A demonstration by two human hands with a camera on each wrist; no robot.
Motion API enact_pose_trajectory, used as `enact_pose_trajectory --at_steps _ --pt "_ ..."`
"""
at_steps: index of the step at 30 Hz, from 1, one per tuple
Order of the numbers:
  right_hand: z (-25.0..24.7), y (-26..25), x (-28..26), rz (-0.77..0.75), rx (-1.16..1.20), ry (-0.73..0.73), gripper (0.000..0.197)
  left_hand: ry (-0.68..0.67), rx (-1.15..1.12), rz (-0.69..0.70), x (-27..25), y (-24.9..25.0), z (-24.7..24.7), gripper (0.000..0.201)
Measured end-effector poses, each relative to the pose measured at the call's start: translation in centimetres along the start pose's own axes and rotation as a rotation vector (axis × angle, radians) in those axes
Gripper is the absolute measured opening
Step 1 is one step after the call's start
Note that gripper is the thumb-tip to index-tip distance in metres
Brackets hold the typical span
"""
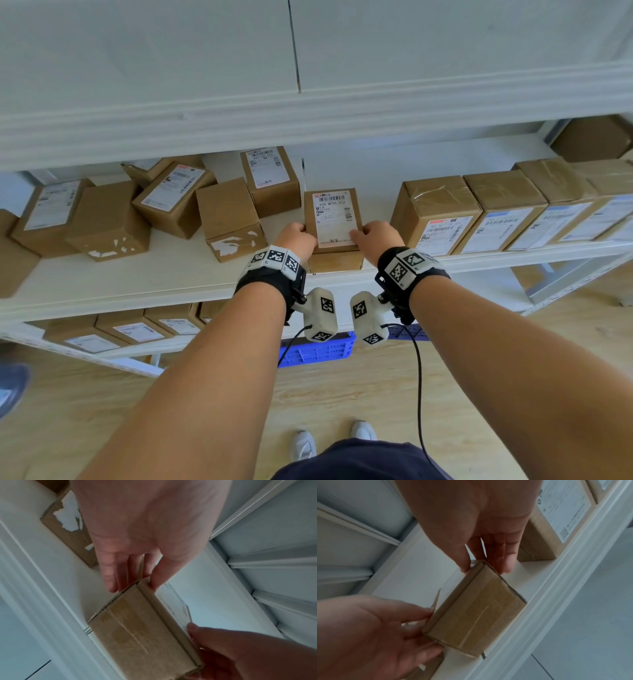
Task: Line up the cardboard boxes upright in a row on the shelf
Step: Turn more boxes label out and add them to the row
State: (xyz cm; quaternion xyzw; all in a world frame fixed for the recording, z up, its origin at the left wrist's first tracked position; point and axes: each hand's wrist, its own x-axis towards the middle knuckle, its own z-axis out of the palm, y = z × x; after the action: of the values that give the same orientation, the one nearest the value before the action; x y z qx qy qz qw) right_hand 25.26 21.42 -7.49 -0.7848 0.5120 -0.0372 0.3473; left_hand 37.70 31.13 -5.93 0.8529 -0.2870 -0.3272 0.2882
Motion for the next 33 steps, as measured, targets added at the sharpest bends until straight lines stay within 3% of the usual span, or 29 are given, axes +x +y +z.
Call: enact_pose_trajectory --at_steps 3,9,12,16,21,26,29,33 --pt "-0.2 -0.4 -0.6 -0.089 -0.055 0.121 0.024 0.081 -0.004 0.037 -0.6 -0.1 -0.3 0.045" --pt "-0.2 -0.4 -1.1 -0.085 -0.029 0.181 0.031 0.165 0.005 0.109 -0.4 -1.0 0.4 0.038" --pt "0.5 0.3 -1.3 -0.012 -0.030 0.127 0.032 0.111 -0.053 0.092 -0.4 -1.2 0.8 0.043" --pt "1.1 0.9 -1.7 0.051 0.028 0.103 0.029 0.048 0.052 0.094 -0.5 -1.3 1.1 0.040" --pt "0.9 0.7 -2.3 0.023 0.053 0.216 0.029 0.053 0.065 0.072 -0.8 -1.5 0.6 0.039" --pt "-0.6 0.1 -3.2 -0.050 0.093 0.392 0.049 0.153 -0.066 0.101 -1.2 0.3 -0.9 0.040" --pt "-1.8 -0.2 -3.9 -0.101 0.095 0.460 0.053 0.091 -0.158 0.146 -1.4 2.2 -1.2 0.052" --pt "-3.2 0.1 -3.9 -0.177 0.088 0.555 0.042 0.011 -0.156 0.113 -2.1 3.7 -0.5 0.060"
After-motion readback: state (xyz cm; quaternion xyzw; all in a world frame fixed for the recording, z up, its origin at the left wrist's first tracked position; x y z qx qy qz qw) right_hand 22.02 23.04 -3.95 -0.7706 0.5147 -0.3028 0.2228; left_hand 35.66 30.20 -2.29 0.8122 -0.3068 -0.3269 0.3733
